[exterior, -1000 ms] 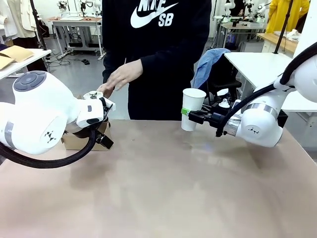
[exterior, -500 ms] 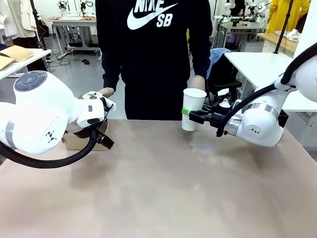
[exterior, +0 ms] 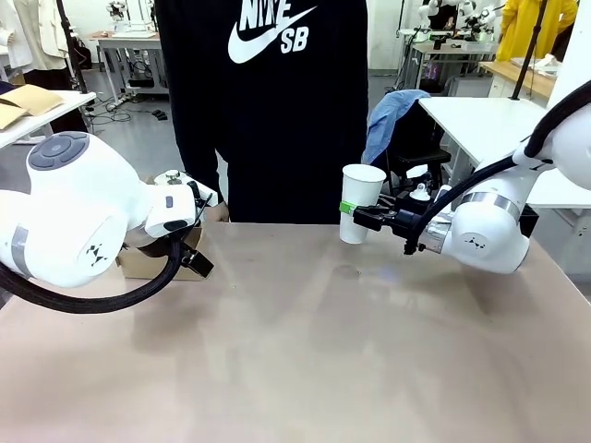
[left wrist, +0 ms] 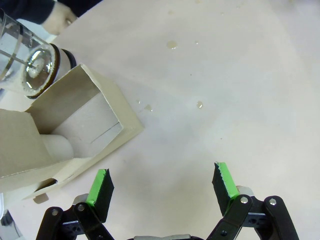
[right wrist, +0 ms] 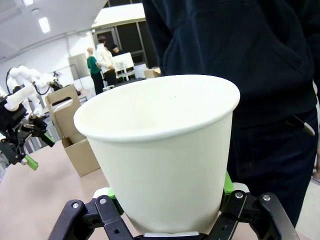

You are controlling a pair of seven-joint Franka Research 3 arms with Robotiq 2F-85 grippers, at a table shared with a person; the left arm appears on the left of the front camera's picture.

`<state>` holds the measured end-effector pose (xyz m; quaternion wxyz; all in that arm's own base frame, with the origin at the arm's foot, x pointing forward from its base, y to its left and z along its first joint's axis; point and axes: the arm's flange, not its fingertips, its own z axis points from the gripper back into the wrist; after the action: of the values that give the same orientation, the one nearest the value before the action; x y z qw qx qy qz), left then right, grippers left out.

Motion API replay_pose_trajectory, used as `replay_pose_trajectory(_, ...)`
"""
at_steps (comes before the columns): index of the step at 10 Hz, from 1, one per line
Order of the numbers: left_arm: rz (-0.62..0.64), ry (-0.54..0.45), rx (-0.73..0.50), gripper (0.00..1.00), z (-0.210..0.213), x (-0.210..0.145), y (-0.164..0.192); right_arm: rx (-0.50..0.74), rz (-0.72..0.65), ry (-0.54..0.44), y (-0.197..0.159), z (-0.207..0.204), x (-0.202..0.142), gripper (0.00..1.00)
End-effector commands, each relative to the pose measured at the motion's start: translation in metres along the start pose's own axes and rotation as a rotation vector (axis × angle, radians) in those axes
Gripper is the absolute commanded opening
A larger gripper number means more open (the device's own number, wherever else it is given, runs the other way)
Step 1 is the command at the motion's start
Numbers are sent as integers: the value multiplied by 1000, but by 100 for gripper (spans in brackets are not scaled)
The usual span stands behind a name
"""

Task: Pour a drink into a cup and package it in a carrier.
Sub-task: When a person places the Paper Cup Lid on the 600 ml Paper Cup , lift the 600 ml Paper Cup.

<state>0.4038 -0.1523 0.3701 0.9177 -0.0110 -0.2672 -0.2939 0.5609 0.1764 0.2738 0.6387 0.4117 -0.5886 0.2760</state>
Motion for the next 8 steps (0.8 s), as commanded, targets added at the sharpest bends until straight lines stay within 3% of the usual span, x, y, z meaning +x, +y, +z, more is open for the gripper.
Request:
replay_pose_trajectory(1,1,-1,-1,100,0,0,0,3,-1,-5,1,-2,2,81)
replay_pose_trajectory(8,1,-1,-1,100,0,0,0,3,-1,-5,1,-2,2,81)
